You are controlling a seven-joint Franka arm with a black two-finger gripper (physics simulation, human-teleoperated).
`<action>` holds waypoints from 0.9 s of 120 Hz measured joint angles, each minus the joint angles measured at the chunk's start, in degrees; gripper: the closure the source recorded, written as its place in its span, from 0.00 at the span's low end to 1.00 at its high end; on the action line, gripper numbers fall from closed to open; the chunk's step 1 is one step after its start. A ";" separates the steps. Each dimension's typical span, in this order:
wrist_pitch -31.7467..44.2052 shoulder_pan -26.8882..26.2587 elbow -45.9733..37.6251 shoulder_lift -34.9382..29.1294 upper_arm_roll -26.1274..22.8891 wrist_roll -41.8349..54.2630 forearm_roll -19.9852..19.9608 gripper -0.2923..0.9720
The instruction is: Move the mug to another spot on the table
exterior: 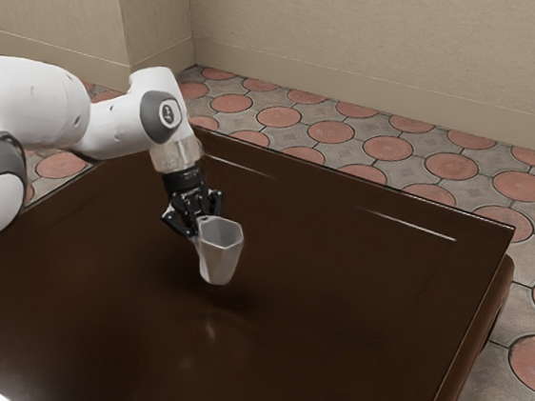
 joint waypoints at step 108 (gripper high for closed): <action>-8.78 9.87 9.82 8.07 0.16 16.36 -7.38 0.85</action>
